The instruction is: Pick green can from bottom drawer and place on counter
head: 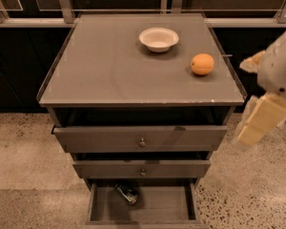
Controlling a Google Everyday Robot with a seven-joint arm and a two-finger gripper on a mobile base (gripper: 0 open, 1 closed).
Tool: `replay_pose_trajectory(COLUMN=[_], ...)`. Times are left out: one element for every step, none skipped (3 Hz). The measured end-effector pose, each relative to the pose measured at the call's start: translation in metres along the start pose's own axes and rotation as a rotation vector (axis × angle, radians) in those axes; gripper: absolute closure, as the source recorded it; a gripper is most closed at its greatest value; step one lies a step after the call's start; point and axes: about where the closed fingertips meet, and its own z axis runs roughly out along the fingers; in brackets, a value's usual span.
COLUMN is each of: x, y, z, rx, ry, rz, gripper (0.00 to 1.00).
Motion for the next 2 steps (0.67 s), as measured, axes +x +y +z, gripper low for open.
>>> replay_pose_trajectory(x=[-0.011,-0.022], y=[0.038,0.069], z=[0.069,0.155], rx=[-0.099,-0.21], ry=[-0.152,-0.227], rz=[0.1,0.175], gripper=[0.0,0.0])
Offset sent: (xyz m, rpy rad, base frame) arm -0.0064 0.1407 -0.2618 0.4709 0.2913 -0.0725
